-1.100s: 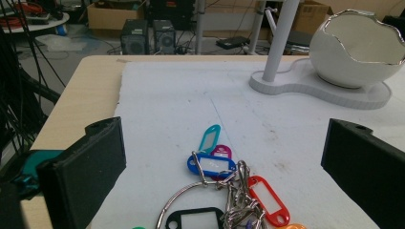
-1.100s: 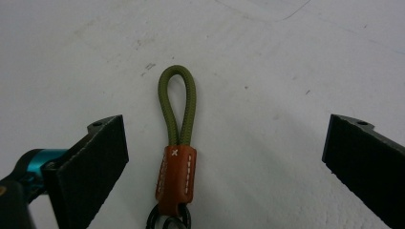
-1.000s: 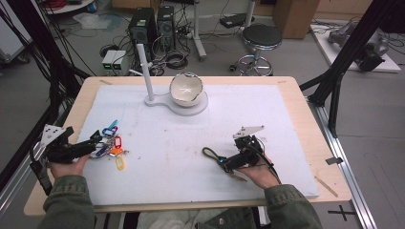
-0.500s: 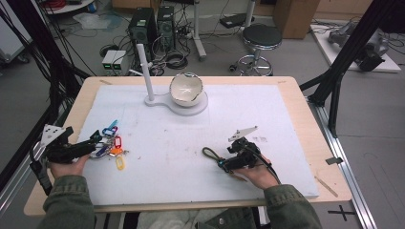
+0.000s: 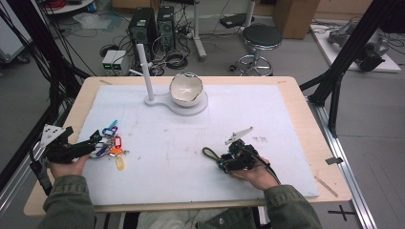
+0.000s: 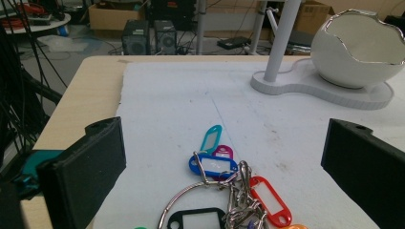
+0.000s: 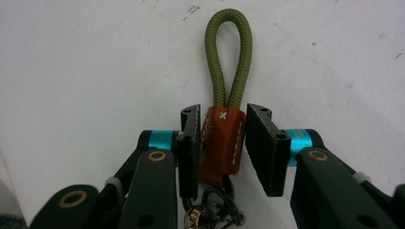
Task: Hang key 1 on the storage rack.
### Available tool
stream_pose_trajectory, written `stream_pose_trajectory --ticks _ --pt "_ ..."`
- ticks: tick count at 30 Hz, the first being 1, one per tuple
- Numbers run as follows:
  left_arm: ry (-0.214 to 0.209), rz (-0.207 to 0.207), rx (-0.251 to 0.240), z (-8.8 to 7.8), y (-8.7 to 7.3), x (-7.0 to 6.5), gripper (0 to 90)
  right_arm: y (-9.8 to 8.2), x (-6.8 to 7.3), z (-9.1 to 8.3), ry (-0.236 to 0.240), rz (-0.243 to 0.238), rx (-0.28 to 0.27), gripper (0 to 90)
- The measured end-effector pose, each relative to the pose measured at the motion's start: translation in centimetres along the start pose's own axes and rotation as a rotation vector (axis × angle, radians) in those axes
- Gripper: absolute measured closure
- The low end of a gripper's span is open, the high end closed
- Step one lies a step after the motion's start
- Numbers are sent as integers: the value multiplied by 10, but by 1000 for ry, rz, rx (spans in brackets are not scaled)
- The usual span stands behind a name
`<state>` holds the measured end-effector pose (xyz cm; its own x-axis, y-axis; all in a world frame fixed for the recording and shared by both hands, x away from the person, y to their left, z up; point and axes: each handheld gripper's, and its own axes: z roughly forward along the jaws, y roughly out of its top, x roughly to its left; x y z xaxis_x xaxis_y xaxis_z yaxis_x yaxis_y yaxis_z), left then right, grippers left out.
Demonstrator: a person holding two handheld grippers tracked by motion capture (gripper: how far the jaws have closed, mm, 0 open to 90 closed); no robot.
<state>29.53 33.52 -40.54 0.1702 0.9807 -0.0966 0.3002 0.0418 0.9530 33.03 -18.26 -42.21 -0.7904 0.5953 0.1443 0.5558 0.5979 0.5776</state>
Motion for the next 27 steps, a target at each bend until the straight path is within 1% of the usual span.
stream_pose_trajectory --ticks 2,3,5,7,11,14,22,24,27 --pt "0 -1 0 0 0 0 17 0 0 0 6 6 3 716" --pt "0 1 2 0 0 0 17 0 1 0 7 17 11 734" --pt "-1 3 2 0 0 0 17 1 1 0 4 23 17 738" --pt "0 5 1 0 0 0 17 2 3 0 -3 46 28 753" --pt "0 4 0 0 0 0 17 3 4 0 -9 44 26 767" --pt "-2 4 1 0 0 0 17 2 2 -1 2 76 24 774" --pt "-6 1 -1 0 0 -1 17 1 2 -3 14 67 11 780" --pt "-4 -2 -3 0 0 0 17 1 2 -5 17 80 3 781" --pt "-3 0 -2 0 0 0 17 1 2 -8 18 80 -14 782"
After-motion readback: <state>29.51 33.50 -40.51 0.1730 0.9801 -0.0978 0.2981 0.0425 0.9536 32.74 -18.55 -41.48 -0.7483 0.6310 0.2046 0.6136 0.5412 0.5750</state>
